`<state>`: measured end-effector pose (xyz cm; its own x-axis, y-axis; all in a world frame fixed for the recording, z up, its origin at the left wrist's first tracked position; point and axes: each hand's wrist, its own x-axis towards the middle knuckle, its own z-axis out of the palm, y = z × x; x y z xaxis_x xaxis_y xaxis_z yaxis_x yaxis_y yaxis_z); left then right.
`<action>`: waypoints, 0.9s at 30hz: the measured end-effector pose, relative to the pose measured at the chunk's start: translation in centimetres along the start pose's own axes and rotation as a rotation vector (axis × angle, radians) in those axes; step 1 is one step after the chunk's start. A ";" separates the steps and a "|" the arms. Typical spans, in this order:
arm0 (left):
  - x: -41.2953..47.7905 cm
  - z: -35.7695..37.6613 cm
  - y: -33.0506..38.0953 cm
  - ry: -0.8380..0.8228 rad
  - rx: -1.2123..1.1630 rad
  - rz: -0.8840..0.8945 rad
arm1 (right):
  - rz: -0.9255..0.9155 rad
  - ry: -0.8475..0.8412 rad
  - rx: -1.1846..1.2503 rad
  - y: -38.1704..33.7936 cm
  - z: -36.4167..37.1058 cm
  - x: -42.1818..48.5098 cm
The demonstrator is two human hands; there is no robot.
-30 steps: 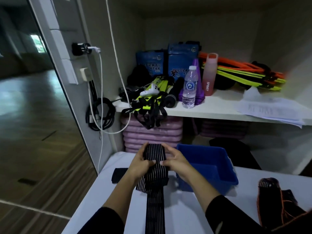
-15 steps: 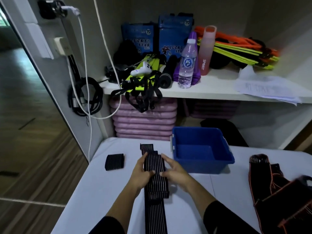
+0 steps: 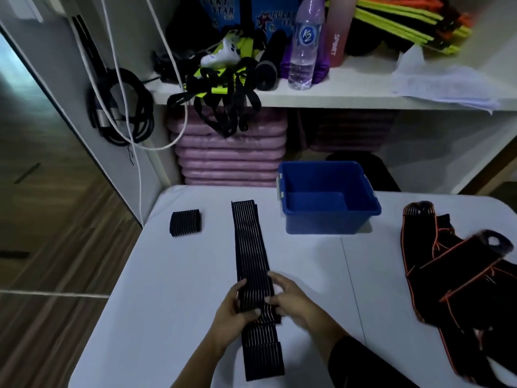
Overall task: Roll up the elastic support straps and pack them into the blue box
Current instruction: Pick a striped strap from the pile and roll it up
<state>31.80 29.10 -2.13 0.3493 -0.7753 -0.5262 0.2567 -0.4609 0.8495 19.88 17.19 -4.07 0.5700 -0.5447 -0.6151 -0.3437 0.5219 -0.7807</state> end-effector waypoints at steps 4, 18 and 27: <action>-0.7 -0.1 0.1 0.008 0.175 0.104 | -0.046 0.007 0.095 0.1 0.2 -1.0; -3.6 2.1 -0.3 0.290 0.330 0.120 | -0.248 0.070 -0.324 4.8 -1.6 -5.4; -5.8 1.9 -4.7 0.311 0.538 0.058 | -0.249 0.120 -0.528 8.3 -0.4 -6.4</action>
<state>26.91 34.94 -2.99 0.6158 -0.6809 -0.3964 -0.2321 -0.6376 0.7345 13.10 24.68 -6.64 0.6039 -0.6949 -0.3904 -0.5526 -0.0120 -0.8334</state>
